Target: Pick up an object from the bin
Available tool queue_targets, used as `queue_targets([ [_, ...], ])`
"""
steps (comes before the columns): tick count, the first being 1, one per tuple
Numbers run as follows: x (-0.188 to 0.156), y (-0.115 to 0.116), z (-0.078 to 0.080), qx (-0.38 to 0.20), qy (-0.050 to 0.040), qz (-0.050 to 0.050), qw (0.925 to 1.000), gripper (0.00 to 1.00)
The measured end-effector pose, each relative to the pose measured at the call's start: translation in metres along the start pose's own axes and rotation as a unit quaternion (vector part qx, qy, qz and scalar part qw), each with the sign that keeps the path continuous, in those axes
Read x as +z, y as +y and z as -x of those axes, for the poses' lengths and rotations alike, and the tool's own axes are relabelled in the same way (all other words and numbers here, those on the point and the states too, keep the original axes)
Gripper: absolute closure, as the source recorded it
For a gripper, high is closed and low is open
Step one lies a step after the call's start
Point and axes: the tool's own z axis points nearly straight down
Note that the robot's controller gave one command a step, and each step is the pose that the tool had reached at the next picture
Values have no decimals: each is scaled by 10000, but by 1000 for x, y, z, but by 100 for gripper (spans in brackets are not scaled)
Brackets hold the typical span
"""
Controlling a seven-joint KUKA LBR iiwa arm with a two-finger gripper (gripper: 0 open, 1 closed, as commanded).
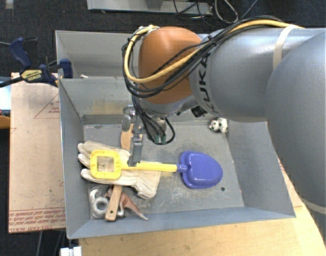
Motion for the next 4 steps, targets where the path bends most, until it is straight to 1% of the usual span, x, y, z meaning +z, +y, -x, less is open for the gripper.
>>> queue_targets([
  [1, 0, 0, 0, 0, 0, 0, 10000, 0],
  [2, 12, 8, -6, -18, -48, 4, 10000, 0],
  [3, 60, -12, -8, -650, -45, 0, 9979, 0],
  [4, 83, 47, -58, -1122, -17, 24, 9937, 100],
])
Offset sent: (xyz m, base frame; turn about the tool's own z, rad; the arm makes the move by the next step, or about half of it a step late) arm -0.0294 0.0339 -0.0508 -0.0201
